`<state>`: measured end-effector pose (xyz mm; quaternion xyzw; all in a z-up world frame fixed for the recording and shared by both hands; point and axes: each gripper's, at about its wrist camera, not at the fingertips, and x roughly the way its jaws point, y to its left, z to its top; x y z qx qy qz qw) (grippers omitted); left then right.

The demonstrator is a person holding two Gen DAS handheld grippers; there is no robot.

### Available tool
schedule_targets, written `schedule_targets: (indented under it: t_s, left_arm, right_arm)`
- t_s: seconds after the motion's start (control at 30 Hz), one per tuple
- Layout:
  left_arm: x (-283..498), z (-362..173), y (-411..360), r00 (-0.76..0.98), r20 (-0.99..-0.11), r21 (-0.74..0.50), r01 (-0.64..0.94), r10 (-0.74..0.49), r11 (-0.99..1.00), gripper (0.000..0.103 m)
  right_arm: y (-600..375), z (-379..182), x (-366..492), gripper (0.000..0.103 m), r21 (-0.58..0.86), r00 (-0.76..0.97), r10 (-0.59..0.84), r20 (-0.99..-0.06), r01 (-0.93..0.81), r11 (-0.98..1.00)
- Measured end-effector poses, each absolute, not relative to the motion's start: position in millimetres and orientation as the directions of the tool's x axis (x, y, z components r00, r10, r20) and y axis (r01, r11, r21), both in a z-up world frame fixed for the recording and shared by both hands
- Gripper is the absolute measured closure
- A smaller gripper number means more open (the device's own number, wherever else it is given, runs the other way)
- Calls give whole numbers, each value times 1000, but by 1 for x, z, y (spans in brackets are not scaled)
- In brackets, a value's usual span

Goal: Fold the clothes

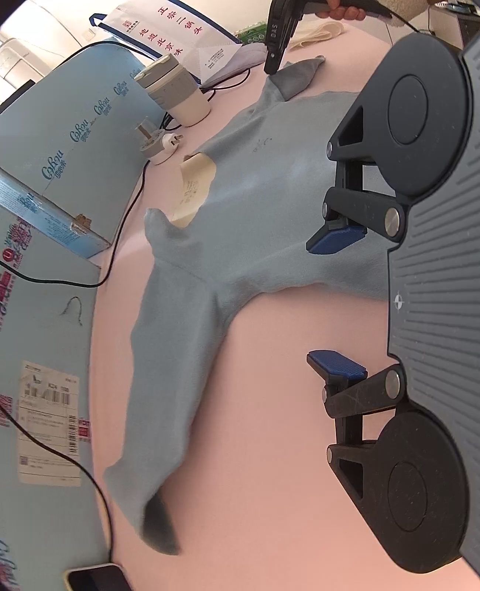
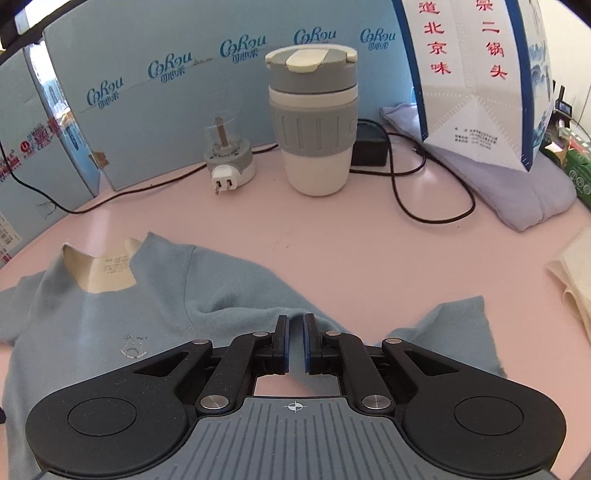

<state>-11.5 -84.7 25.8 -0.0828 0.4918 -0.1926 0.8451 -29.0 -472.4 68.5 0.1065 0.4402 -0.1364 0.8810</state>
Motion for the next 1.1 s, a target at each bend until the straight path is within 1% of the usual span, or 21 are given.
schedule_targets:
  t_s: [0.1,0.2,0.33,0.37,0.43,0.53,0.57,0.6,0.63,0.8,1.03,1.1]
  left_arm:
    - [7,41,-95,487,-791,-231,325,-371,917,48]
    - [31,53,-111,534,-778,-104,410,-331,906,48]
    - [69,56,-134,564,-776,32,482,-282,876,49]
    - [77,55,-138,565,-776,51,498,-280,865,49]
    - [96,51,-145,560,-783,85,530,-273,843,49]
    - [116,41,-157,544,-800,131,570,-253,811,51]
    - [121,38,-160,539,-806,142,577,-244,805,53]
    - [125,35,-163,534,-813,151,577,-232,802,59]
    - [128,31,-165,528,-819,153,578,-225,801,62]
    - [136,18,-167,509,-829,144,595,-231,791,63]
    - [139,15,-163,519,-806,109,603,-285,790,63]
    - [136,16,-162,509,-806,94,616,-304,782,65]
  right_arm:
    - [-480,79,-32,94,62,596,-168,-785,346,936]
    - [-488,86,-28,93,72,620,-170,-766,346,936]
    - [-496,90,-10,92,128,655,-102,-749,294,947]
    - [-496,90,-3,91,149,661,-71,-747,270,951]
    - [-491,87,12,79,183,673,-12,-740,219,958]
    - [-477,78,38,77,207,671,79,-737,114,972]
    - [-473,72,47,77,201,665,97,-740,81,976]
    - [-468,66,55,77,187,660,103,-744,59,981]
    - [-462,62,63,77,175,651,109,-751,36,984]
    - [-437,43,87,77,126,597,144,-789,-71,989]
    - [-423,27,104,77,83,559,156,-814,-154,985]
    - [-418,21,107,77,66,546,154,-823,-178,982]
